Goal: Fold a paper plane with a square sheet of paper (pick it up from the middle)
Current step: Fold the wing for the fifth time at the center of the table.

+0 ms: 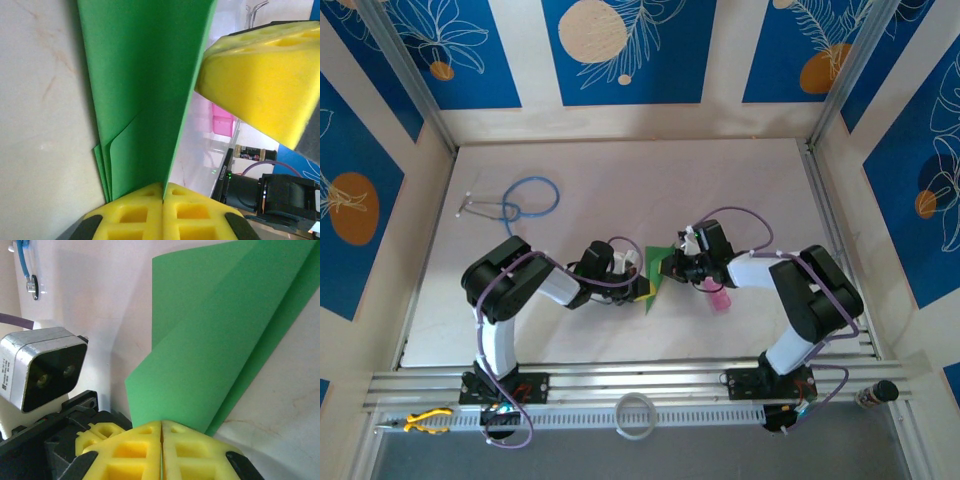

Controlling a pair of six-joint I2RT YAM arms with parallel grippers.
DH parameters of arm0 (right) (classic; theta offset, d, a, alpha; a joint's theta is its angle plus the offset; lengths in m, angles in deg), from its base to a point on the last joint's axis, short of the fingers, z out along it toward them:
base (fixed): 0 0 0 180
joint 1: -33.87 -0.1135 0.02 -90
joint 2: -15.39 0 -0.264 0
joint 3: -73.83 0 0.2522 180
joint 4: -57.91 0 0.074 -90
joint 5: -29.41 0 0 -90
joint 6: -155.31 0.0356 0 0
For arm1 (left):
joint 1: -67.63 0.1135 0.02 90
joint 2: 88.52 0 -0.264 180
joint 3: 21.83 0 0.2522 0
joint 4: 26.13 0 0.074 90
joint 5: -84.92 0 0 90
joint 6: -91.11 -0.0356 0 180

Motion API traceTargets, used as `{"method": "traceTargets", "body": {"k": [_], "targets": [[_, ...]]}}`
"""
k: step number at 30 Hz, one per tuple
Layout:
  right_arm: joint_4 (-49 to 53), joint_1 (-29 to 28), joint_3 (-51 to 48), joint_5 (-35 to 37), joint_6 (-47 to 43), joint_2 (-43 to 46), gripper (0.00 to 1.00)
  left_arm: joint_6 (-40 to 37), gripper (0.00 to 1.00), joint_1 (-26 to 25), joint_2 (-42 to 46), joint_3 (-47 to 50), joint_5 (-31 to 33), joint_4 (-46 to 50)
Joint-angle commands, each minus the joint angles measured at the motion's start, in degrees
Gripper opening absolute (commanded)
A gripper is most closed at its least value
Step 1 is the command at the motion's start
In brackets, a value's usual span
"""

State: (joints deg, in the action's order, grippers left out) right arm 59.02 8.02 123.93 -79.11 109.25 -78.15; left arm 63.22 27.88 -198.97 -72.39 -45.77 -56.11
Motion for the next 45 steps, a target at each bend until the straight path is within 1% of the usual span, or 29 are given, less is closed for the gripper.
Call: {"method": "traceTargets", "body": {"k": [1, 11, 25, 36, 45], "targets": [[-0.4, 0.3, 1.4, -2.1, -1.2, -1.3, 0.09, 1.2, 0.0, 1.2, -2.2, 1.5, -0.1, -0.8], [0.0, 0.3, 2.0, -1.3, -1.1, -1.5, 0.09, 2.3, 0.0, 1.6, -2.8, 2.1, 0.0, -2.1], [-0.3, 0.3, 3.2, -3.3, -1.3, -4.1, 0.09, 3.4, 0.0, 1.8, -4.0, 2.4, -0.1, -3.1], [-0.5, 0.3, 3.3, -2.7, -1.1, -5.3, 0.09, 2.8, 0.0, 1.9, -4.2, 2.5, 0.4, -1.8], [5.2, -0.3, 6.2, 0.0, -1.6, -8.0, 0.09, 1.6, 0.0, 2.0, -3.4, 2.8, 0.7, 0.3]]}}
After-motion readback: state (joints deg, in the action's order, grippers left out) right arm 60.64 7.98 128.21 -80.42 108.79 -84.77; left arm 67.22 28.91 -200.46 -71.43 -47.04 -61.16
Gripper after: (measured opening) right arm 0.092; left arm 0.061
